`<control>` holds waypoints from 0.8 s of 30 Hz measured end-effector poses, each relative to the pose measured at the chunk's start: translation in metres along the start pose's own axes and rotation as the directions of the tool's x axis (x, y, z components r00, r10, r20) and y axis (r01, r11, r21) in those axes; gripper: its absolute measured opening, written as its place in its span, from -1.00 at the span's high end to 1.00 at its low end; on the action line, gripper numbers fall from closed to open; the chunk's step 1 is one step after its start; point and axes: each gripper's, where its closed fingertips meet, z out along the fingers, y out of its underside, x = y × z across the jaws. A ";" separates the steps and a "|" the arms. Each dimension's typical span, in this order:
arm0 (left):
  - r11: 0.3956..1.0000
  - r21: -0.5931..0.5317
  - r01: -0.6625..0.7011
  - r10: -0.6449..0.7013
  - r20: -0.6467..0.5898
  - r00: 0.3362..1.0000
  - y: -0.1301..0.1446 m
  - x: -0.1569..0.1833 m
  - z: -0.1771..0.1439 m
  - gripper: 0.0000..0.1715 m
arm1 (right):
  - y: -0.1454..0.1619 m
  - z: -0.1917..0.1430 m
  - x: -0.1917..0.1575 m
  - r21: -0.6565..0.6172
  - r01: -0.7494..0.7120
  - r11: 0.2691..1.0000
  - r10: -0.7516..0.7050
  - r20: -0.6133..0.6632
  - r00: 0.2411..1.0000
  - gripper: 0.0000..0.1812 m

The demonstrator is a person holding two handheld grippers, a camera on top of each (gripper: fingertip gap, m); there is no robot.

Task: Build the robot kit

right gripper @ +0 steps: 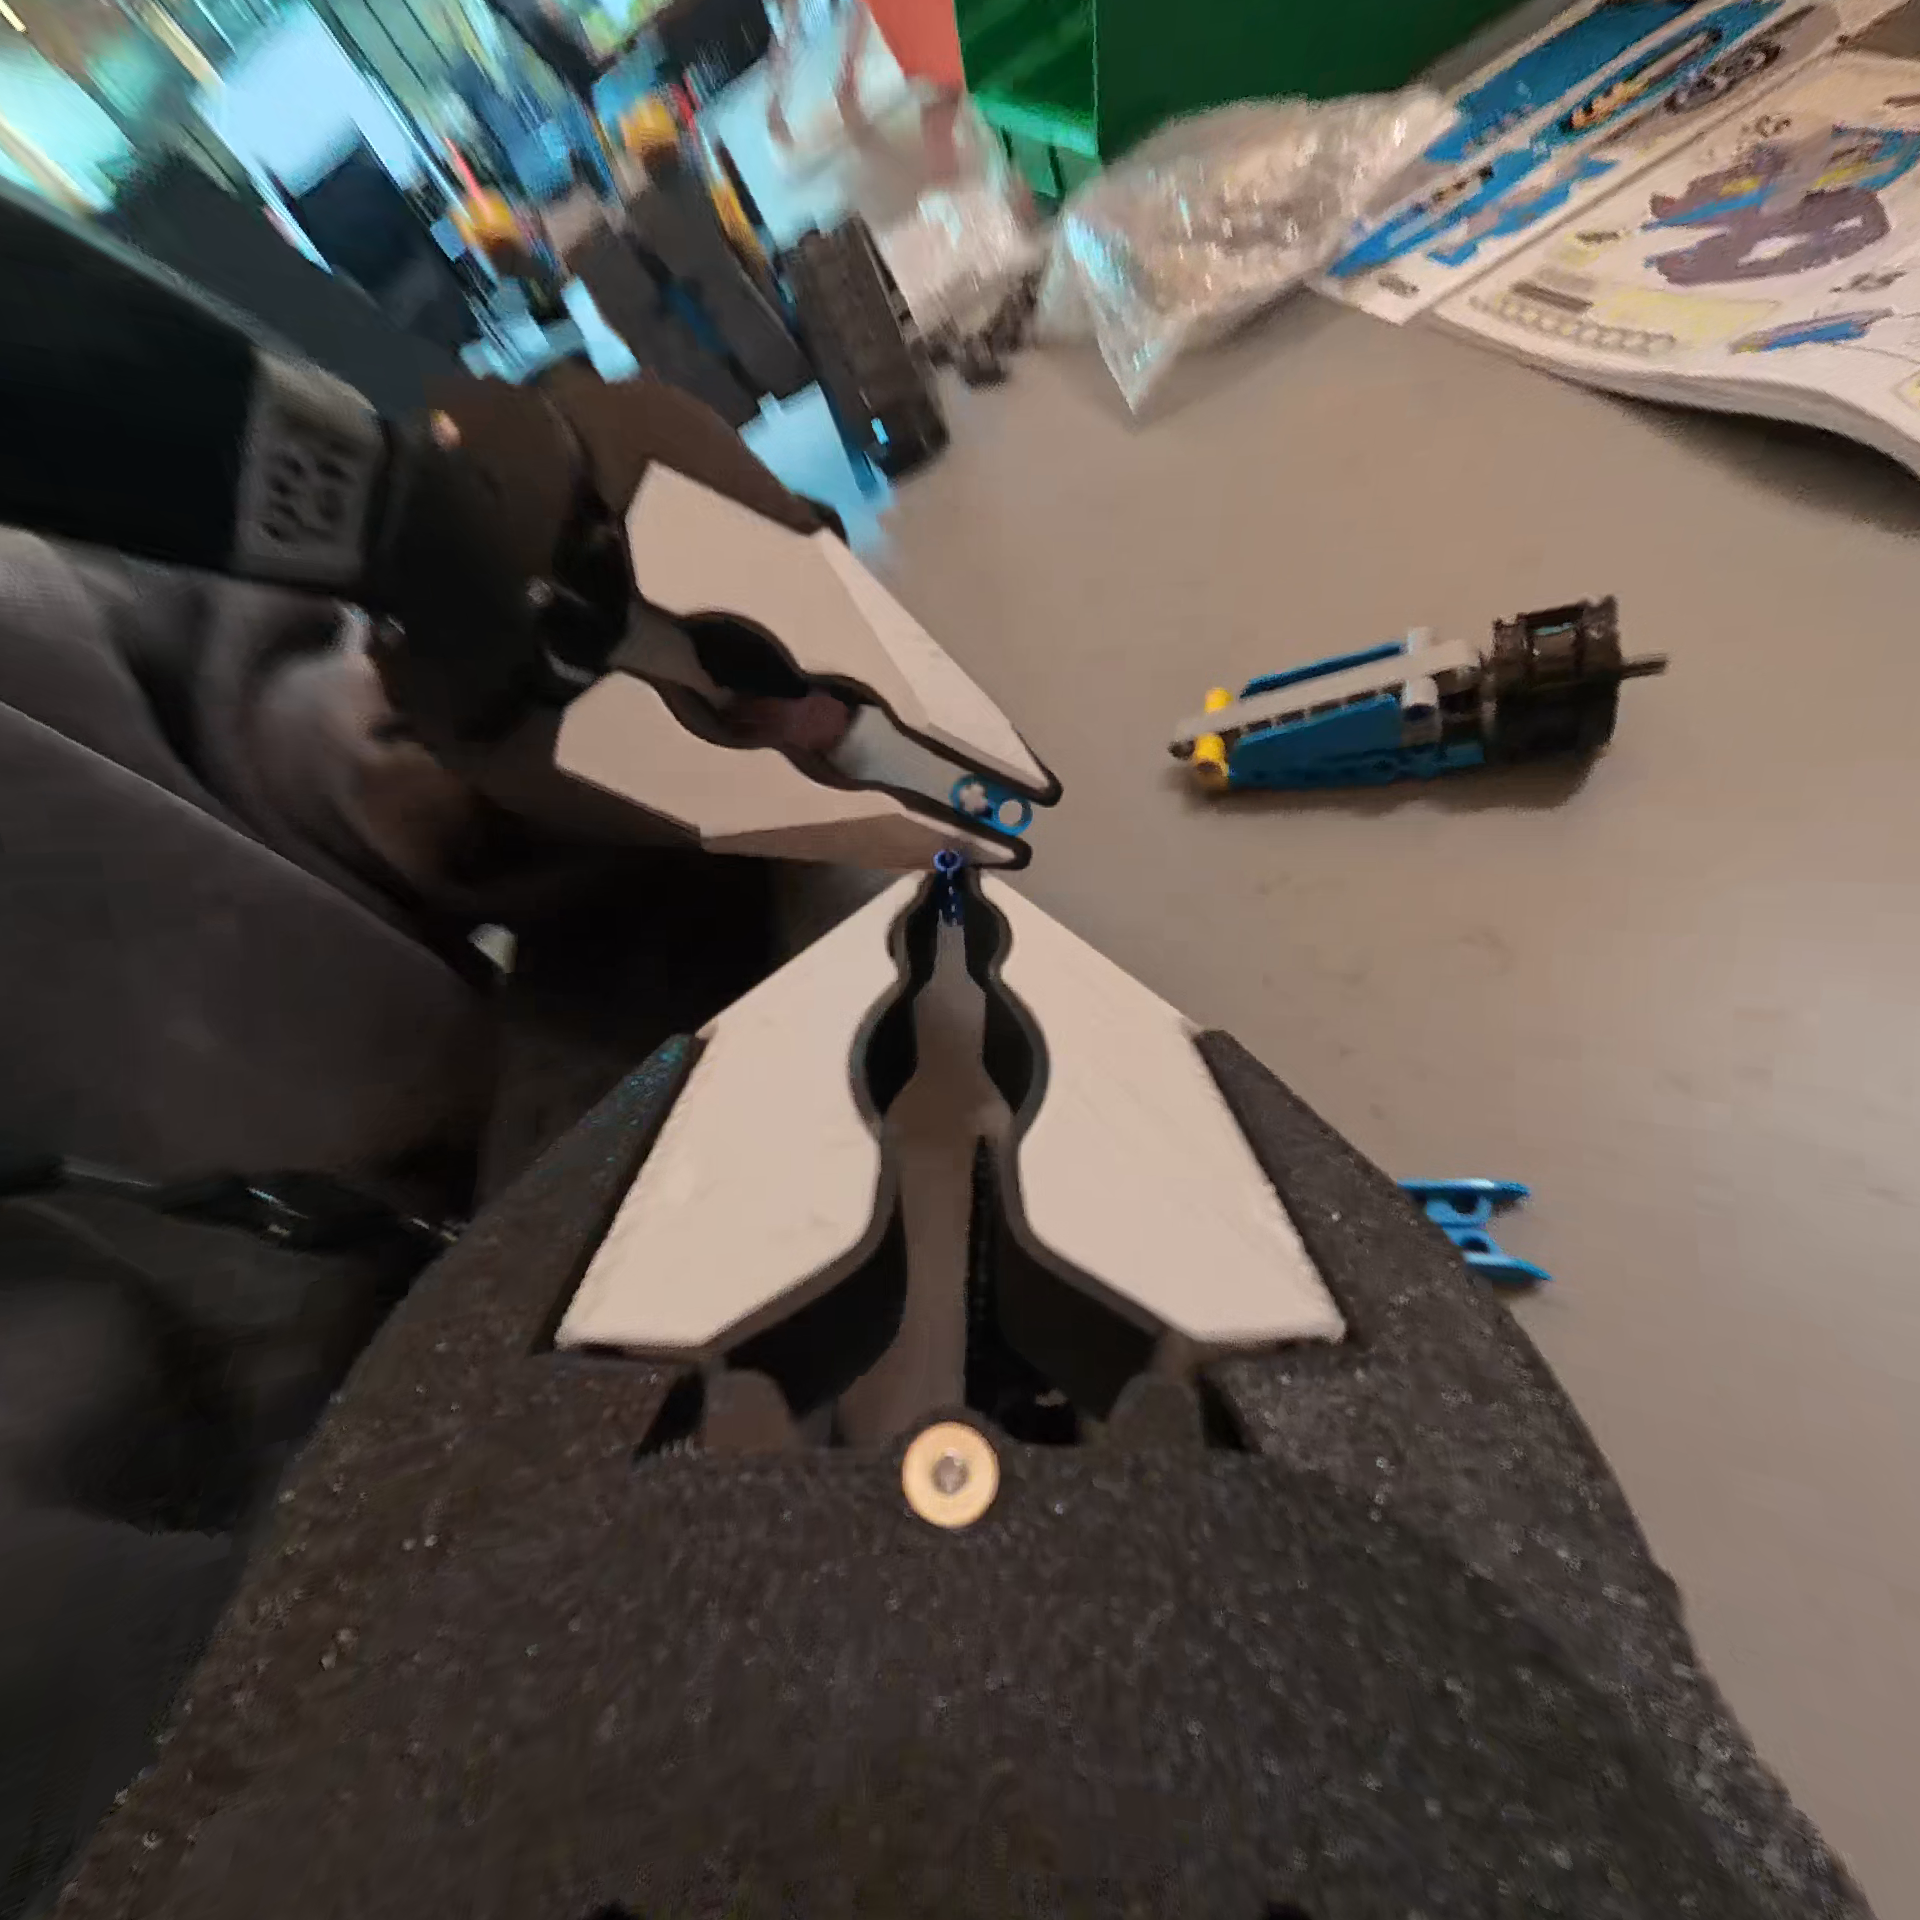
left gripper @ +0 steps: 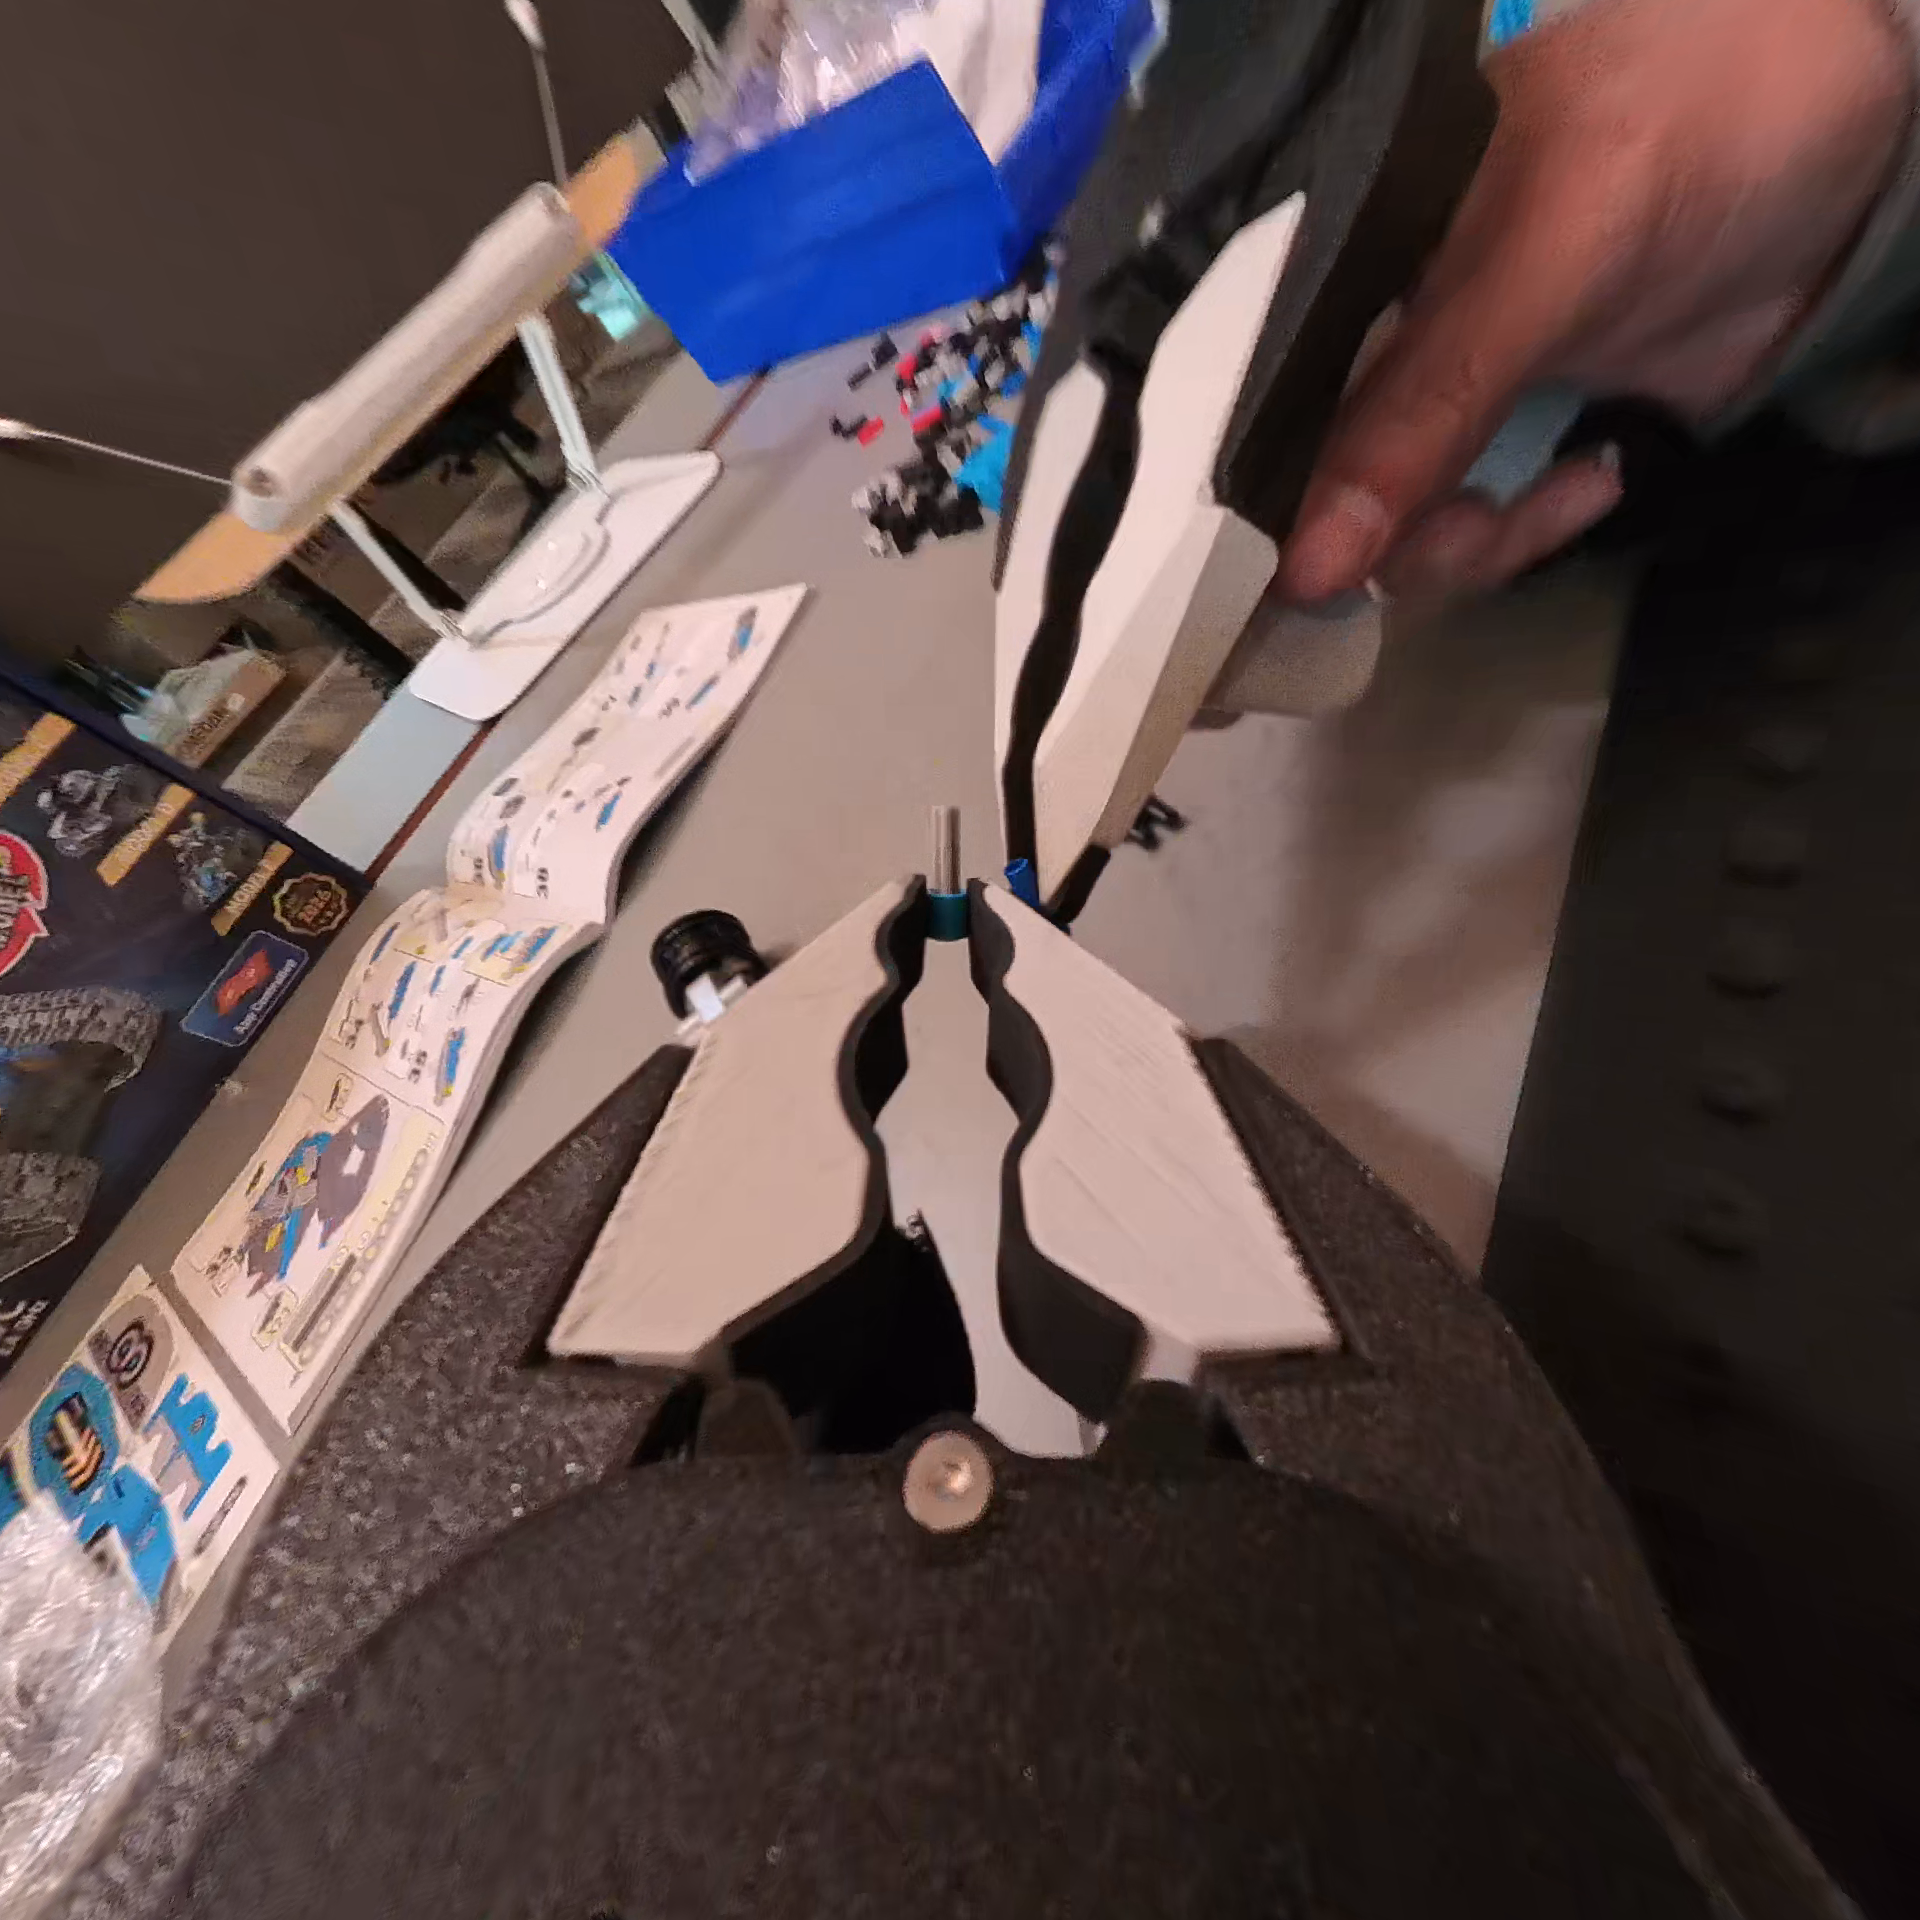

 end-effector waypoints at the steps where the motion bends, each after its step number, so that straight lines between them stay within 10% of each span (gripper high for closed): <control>1: 0.999 -0.028 -0.017 0.016 -0.013 1.000 0.004 0.004 0.003 0.93 | 0.006 0.001 0.003 -0.046 0.042 0.998 -0.043 -0.034 0.998 0.96; 7: 0.993 -0.095 0.076 -0.080 -0.037 0.996 0.019 0.001 0.009 0.92 | 0.037 0.002 0.023 -0.294 0.254 0.922 -0.315 -0.182 0.932 0.96; 24: 0.989 -0.061 0.132 -0.134 -0.028 0.991 0.017 -0.006 0.006 0.92 | 0.046 -0.004 0.032 -0.302 0.221 0.927 -0.290 -0.209 0.934 0.95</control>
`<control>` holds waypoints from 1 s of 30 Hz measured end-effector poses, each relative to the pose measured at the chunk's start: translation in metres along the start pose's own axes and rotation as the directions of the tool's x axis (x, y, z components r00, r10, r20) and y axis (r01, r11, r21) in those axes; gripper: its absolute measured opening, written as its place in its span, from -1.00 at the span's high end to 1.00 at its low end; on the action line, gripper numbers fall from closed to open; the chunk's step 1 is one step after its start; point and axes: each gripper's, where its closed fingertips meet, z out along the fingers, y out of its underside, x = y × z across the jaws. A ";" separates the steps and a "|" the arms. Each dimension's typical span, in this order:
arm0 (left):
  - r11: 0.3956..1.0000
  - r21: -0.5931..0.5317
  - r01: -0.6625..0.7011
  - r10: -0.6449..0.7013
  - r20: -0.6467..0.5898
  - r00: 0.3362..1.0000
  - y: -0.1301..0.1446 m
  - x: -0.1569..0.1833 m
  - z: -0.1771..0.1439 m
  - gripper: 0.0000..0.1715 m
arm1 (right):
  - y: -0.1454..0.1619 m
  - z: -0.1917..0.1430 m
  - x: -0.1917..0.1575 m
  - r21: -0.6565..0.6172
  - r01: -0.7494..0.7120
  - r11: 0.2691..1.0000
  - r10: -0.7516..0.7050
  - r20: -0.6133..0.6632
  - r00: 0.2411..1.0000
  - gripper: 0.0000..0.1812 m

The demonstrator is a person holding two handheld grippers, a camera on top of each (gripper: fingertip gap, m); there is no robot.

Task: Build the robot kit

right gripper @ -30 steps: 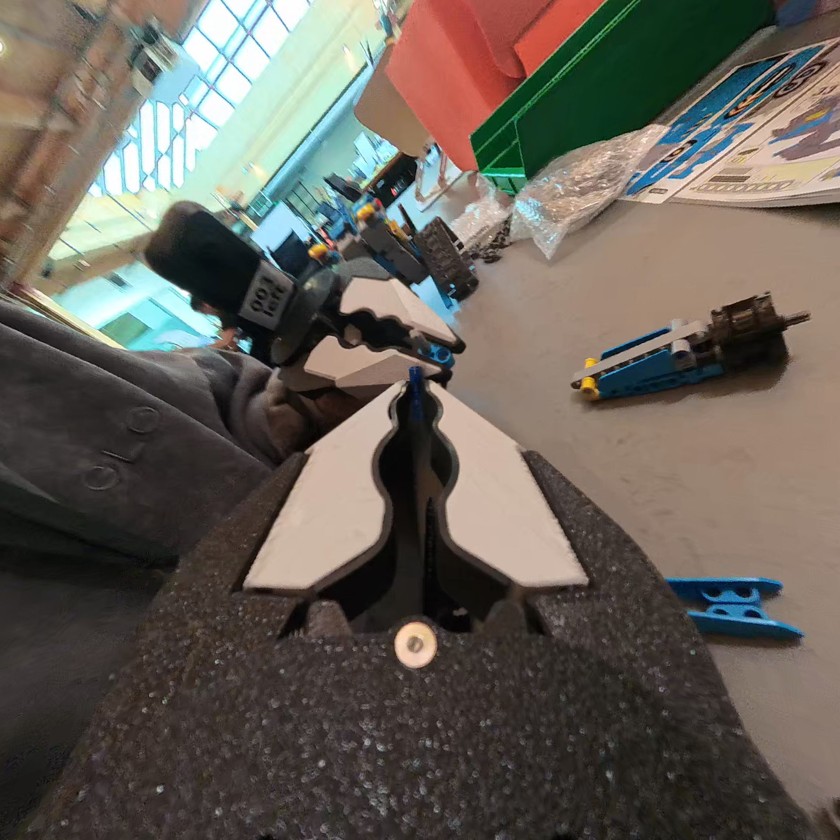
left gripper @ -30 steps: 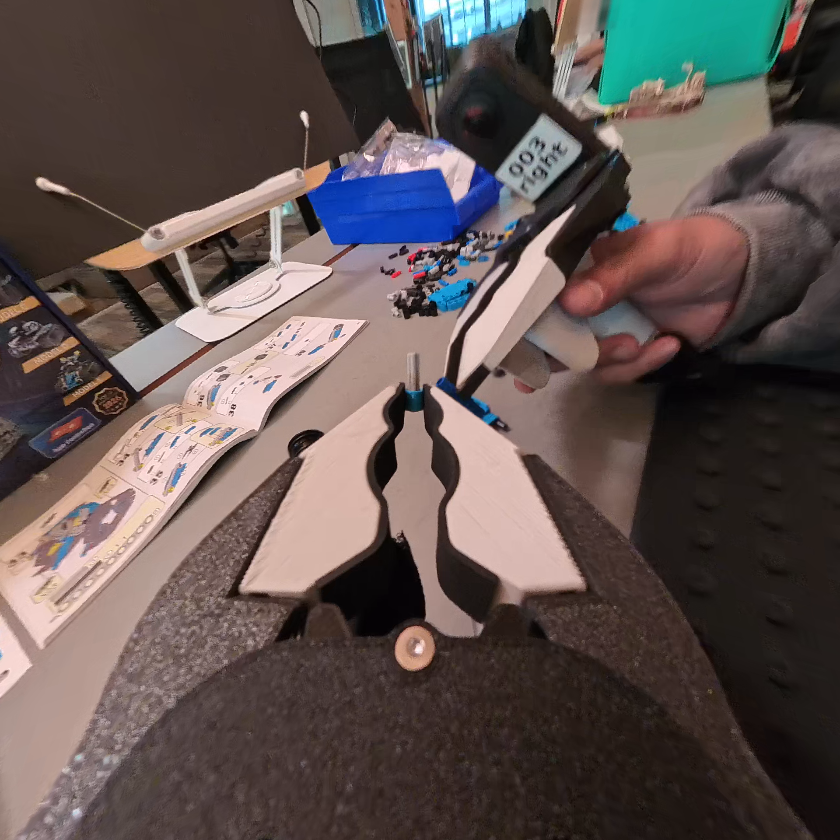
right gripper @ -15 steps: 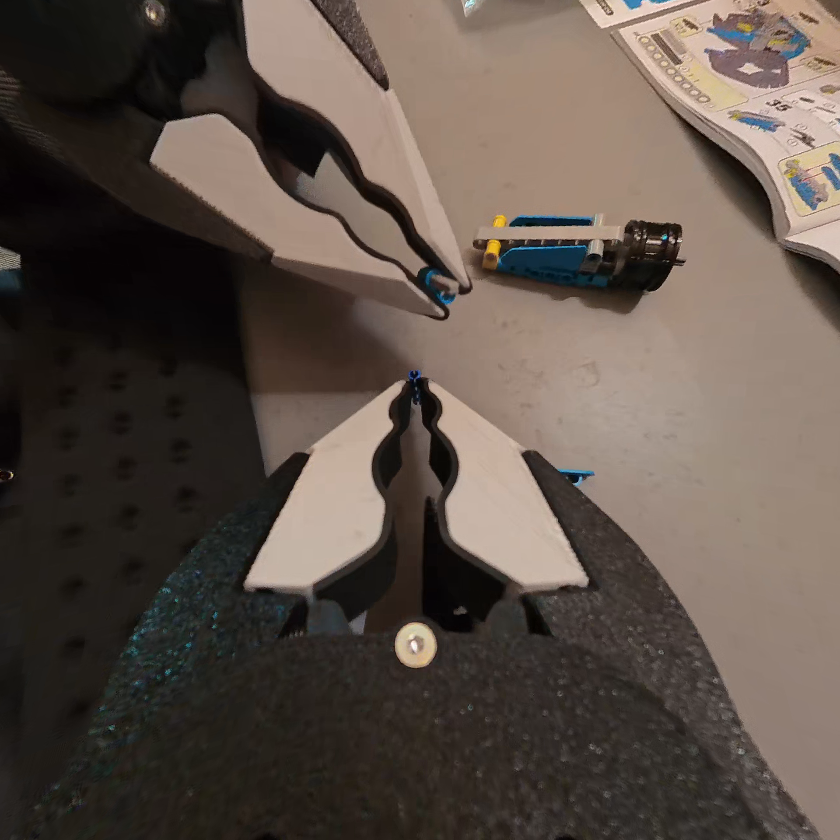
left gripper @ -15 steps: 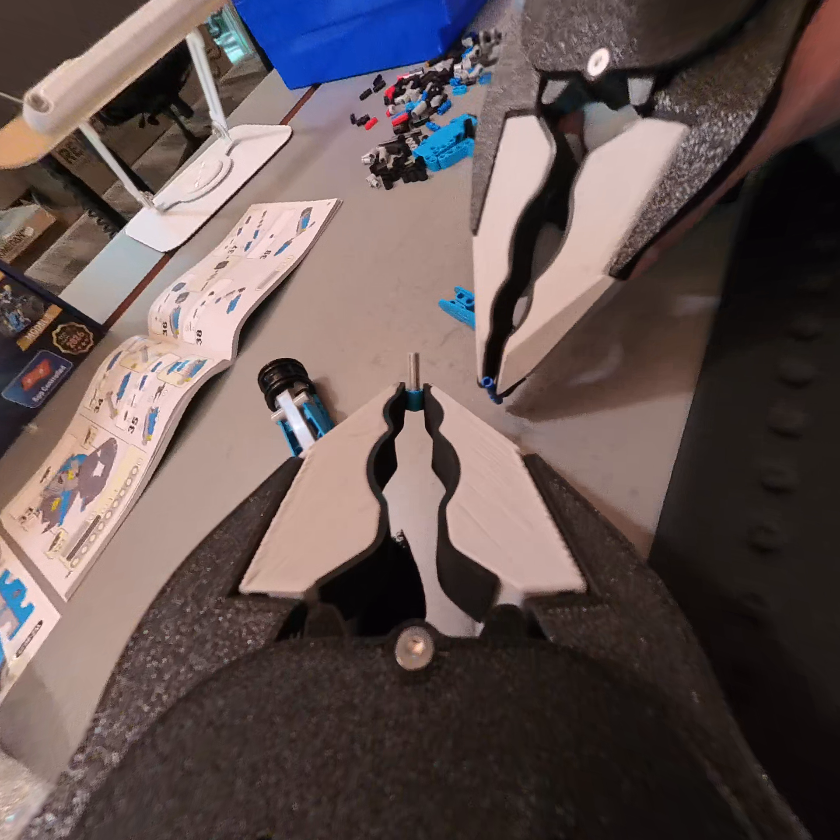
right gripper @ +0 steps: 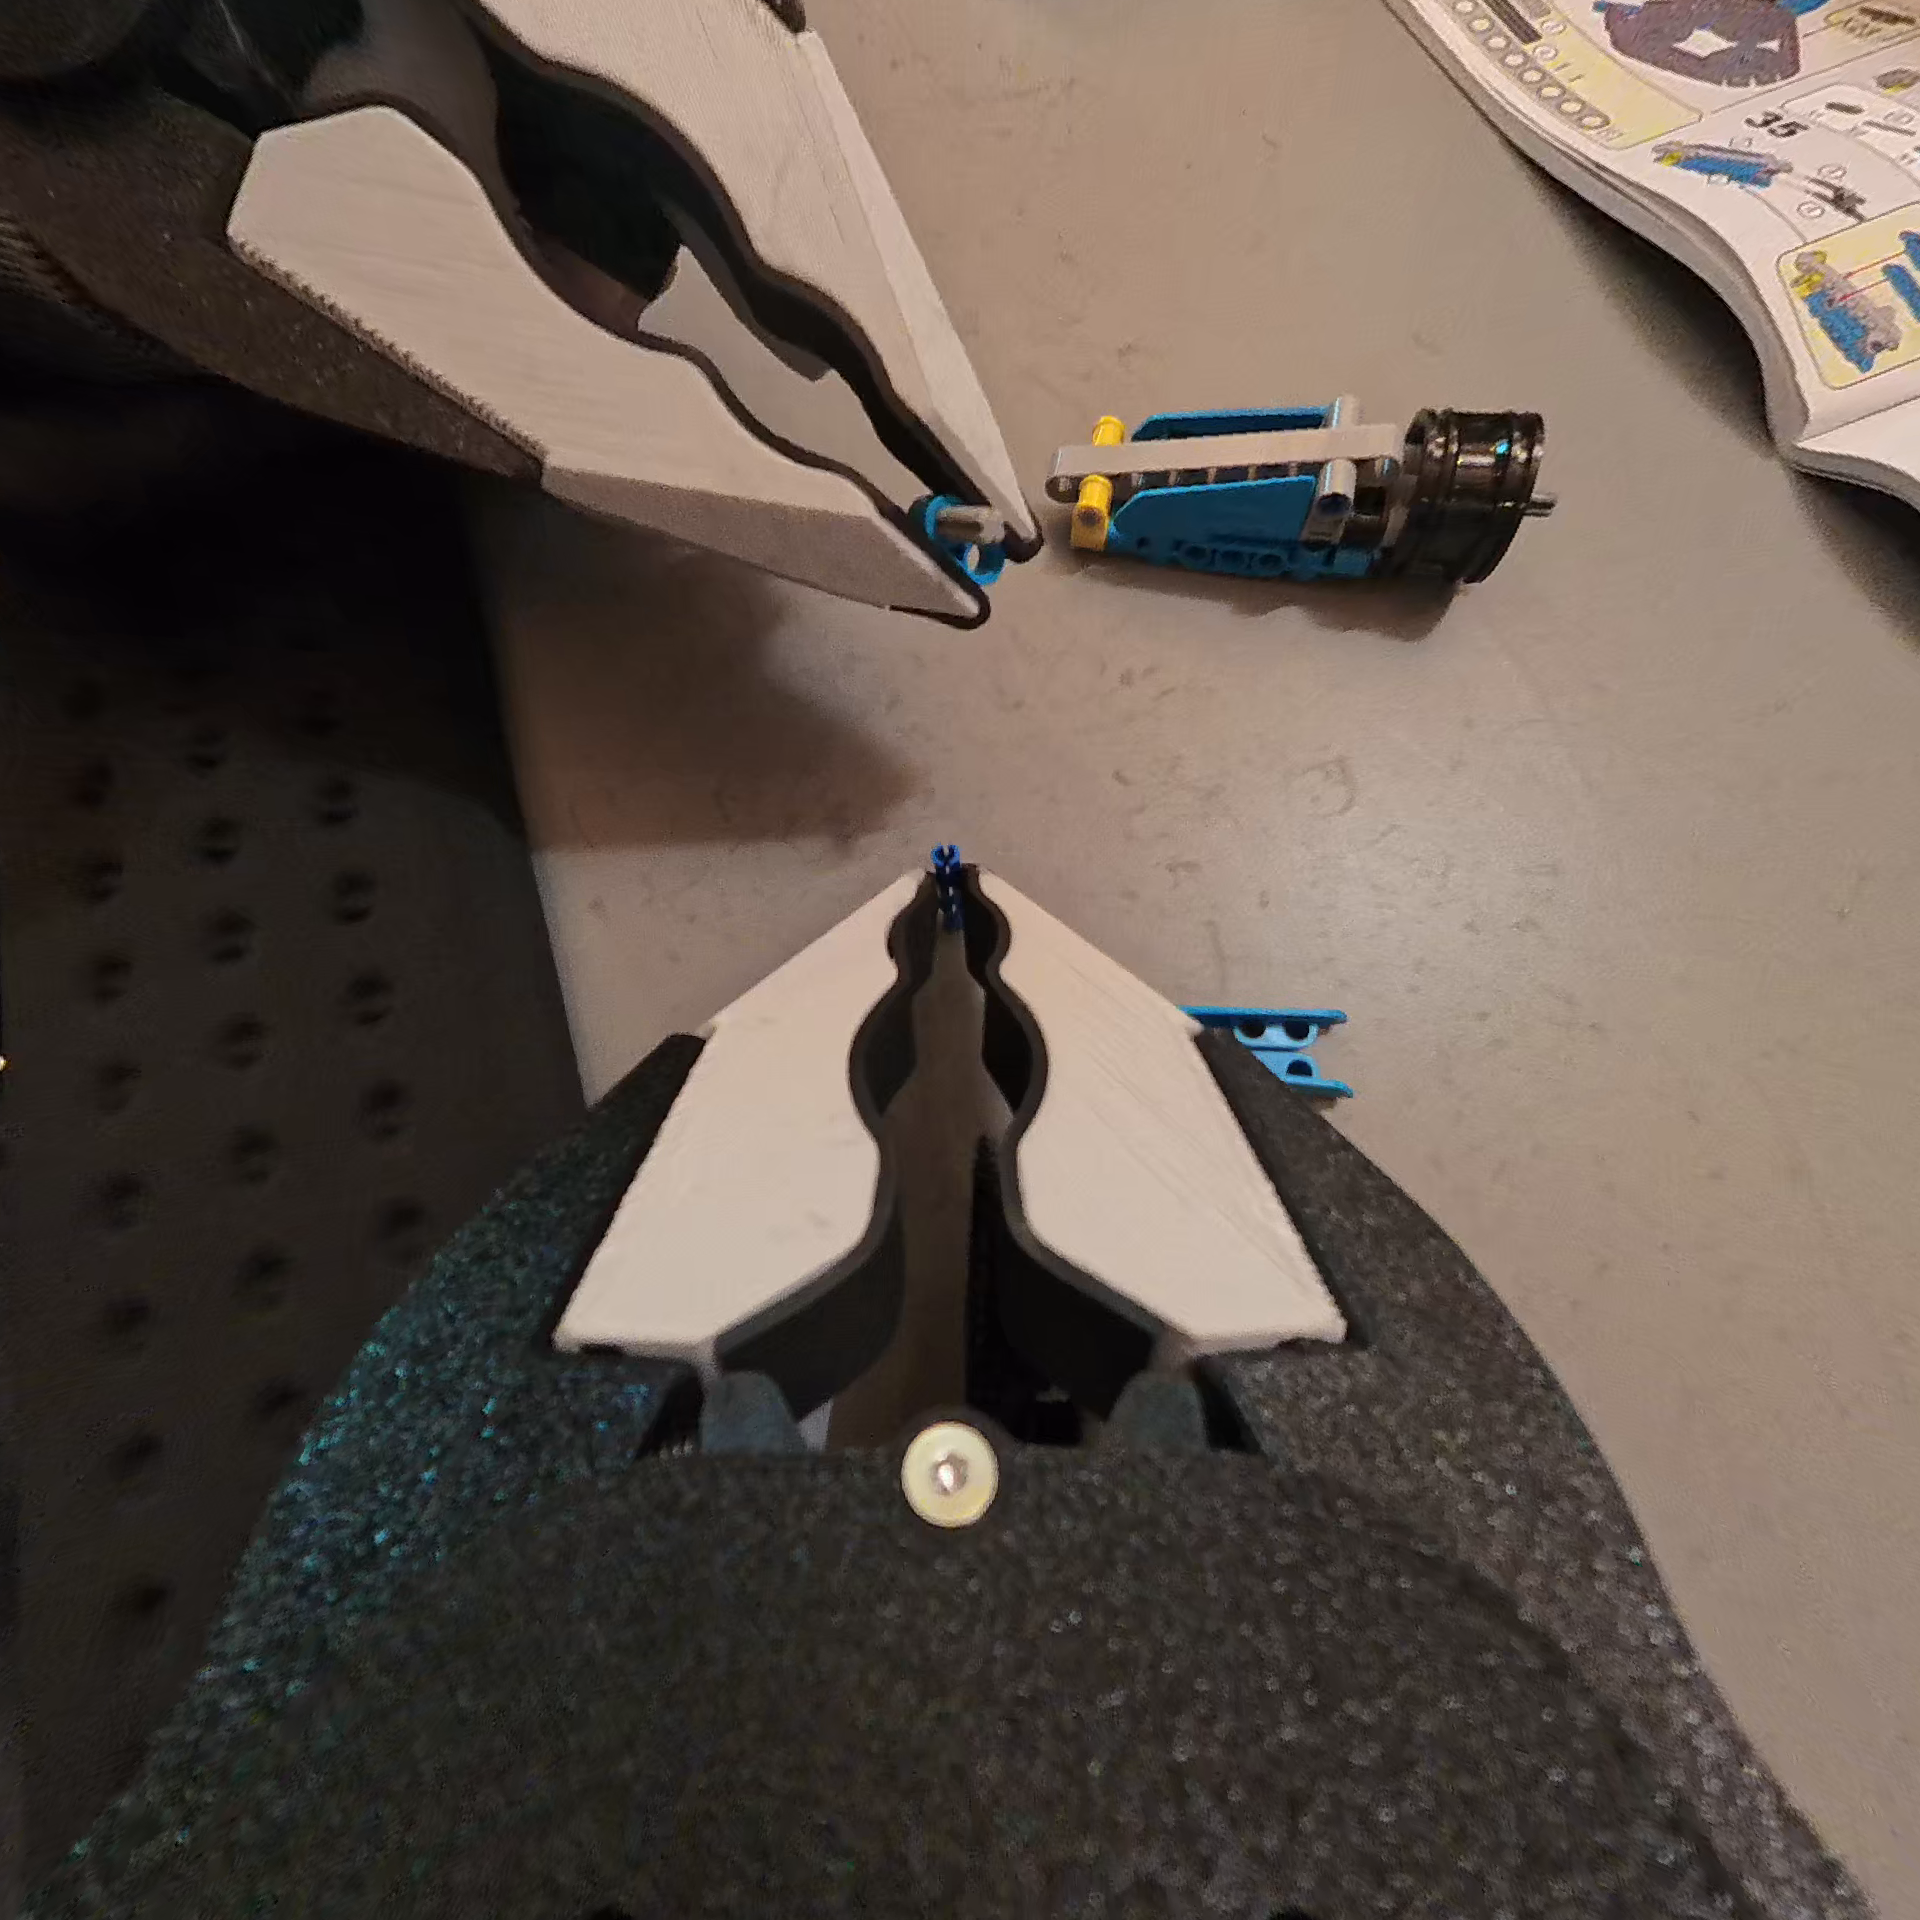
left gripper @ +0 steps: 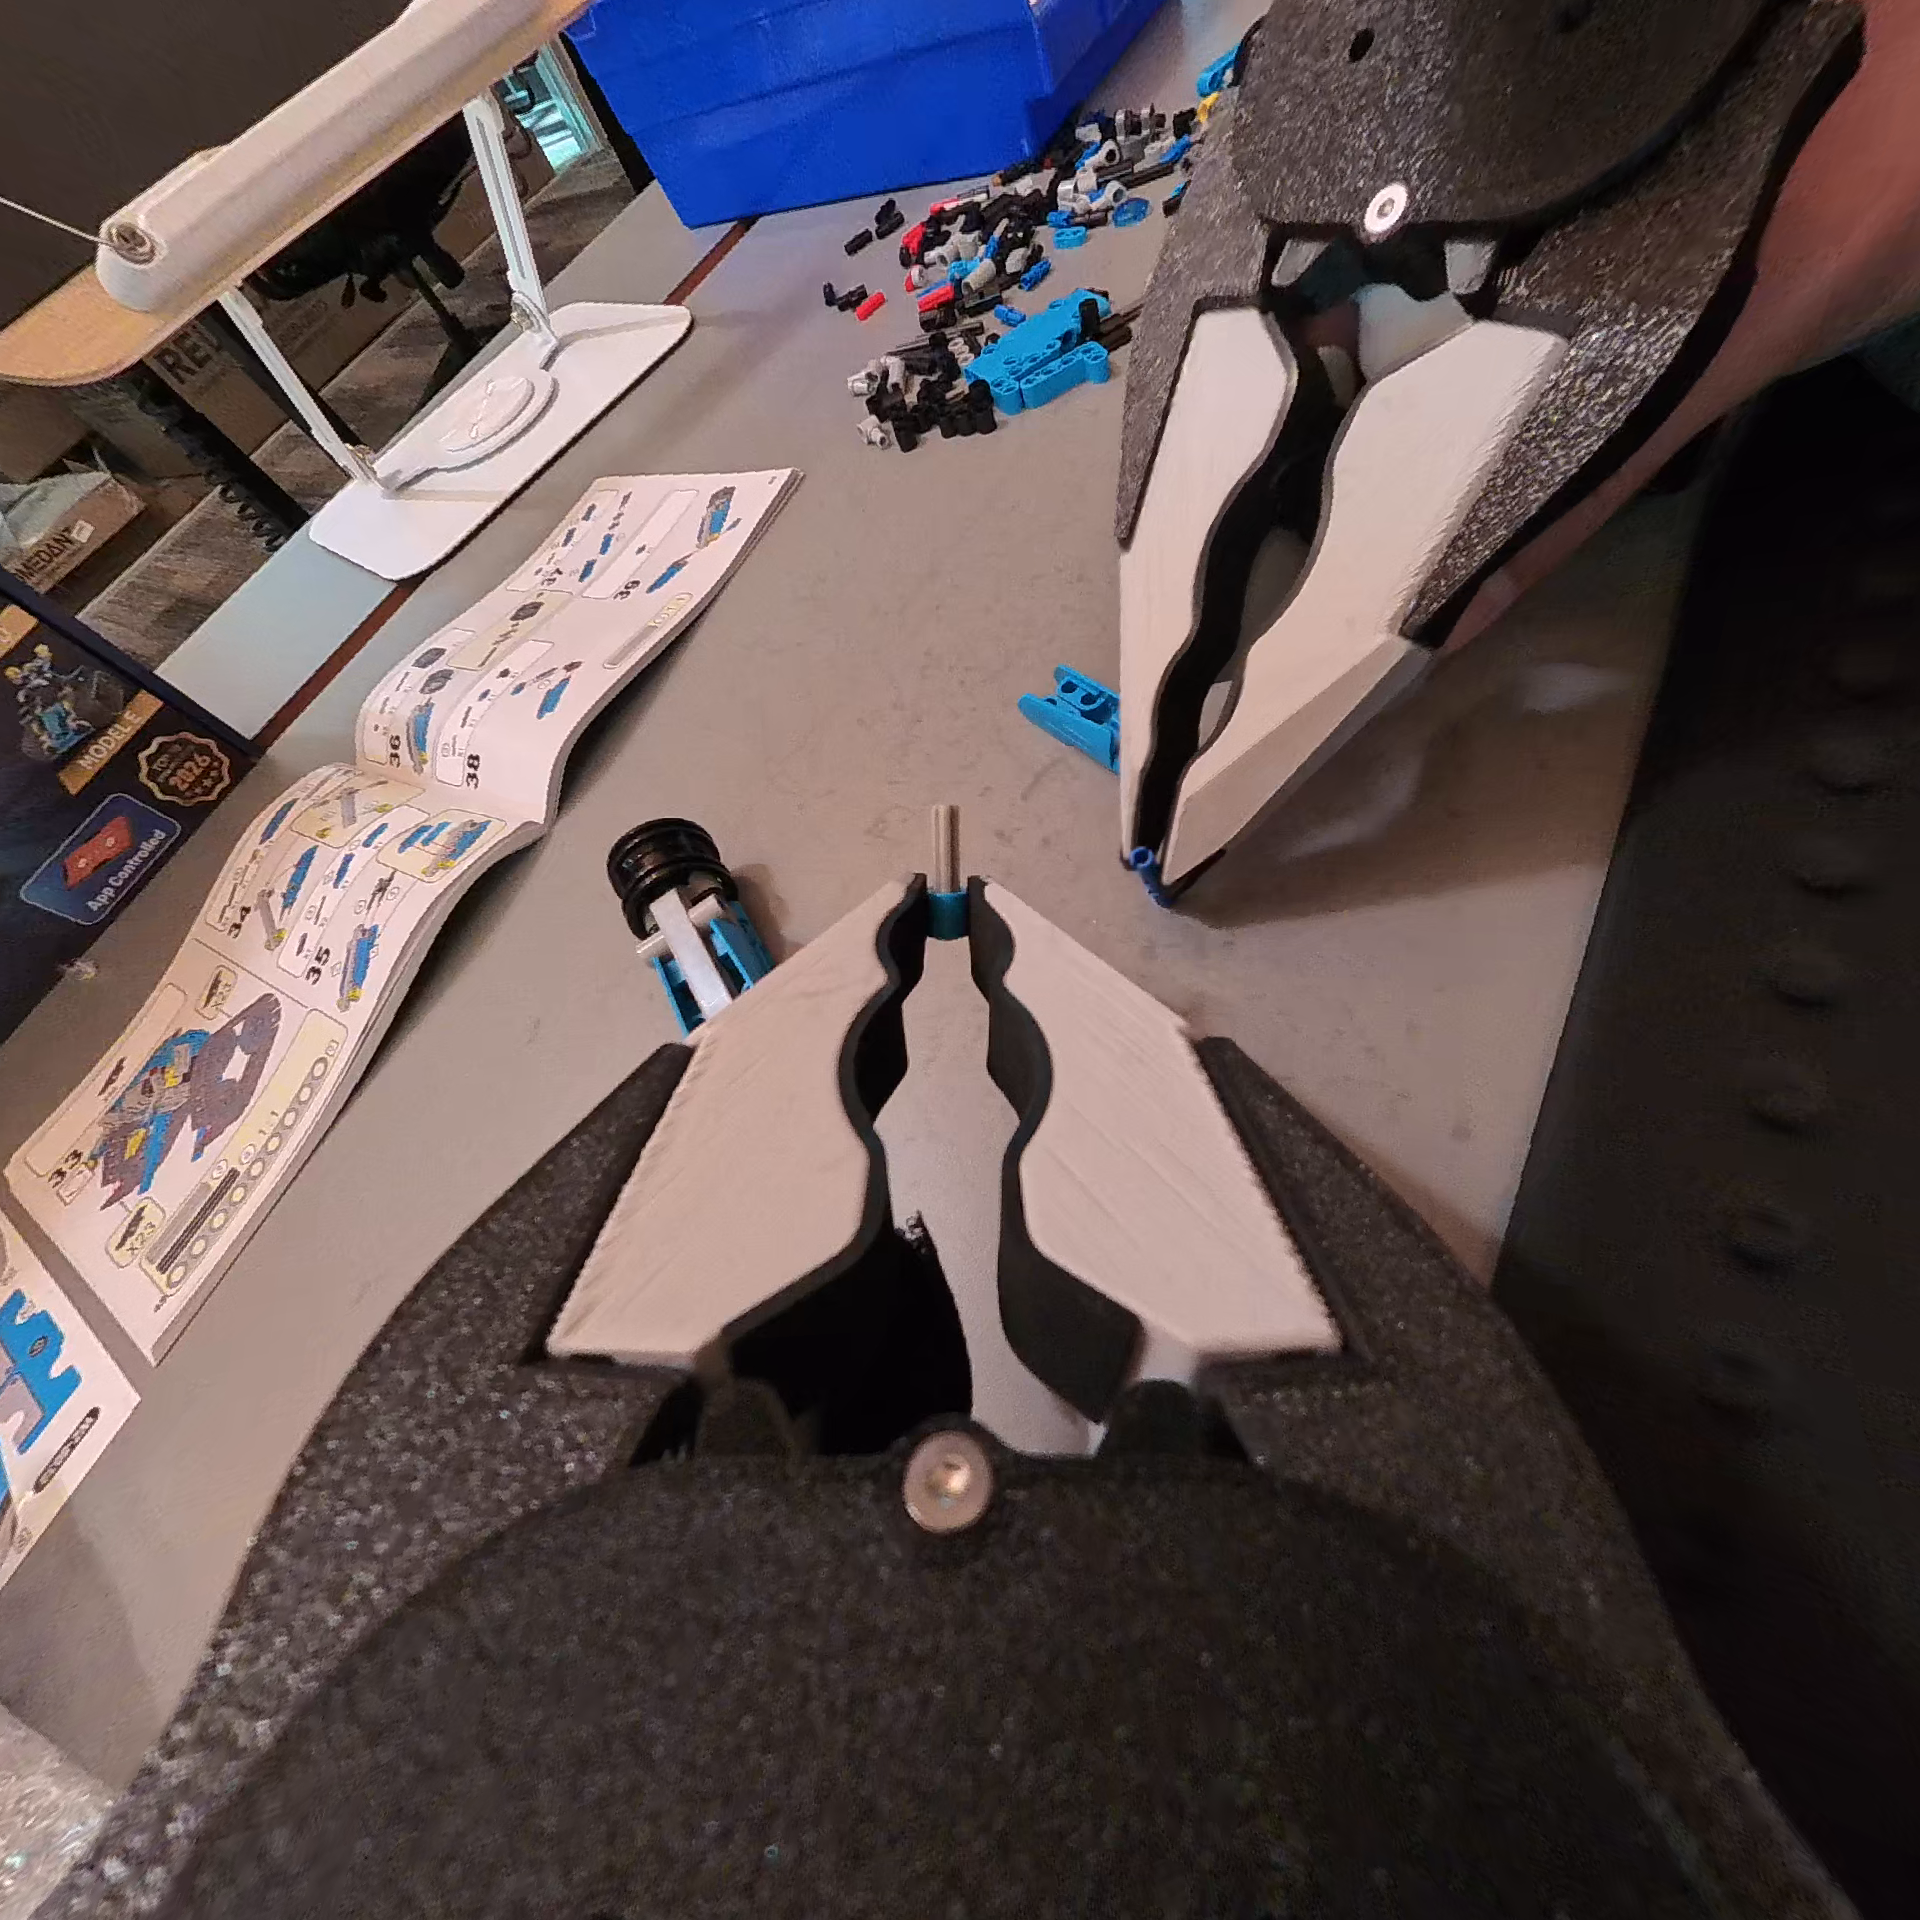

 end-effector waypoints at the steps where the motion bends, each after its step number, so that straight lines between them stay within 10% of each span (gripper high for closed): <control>1: 1.000 0.001 0.000 0.000 0.001 1.000 0.000 0.000 0.000 0.92 | 0.001 -0.001 0.000 0.000 0.001 1.000 -0.001 -0.001 1.000 0.95; 30: 1.000 -0.002 -0.001 0.001 0.003 1.000 0.001 -0.001 0.000 0.92 | 0.008 0.001 0.003 -0.032 -0.015 0.999 0.015 -0.005 1.000 0.94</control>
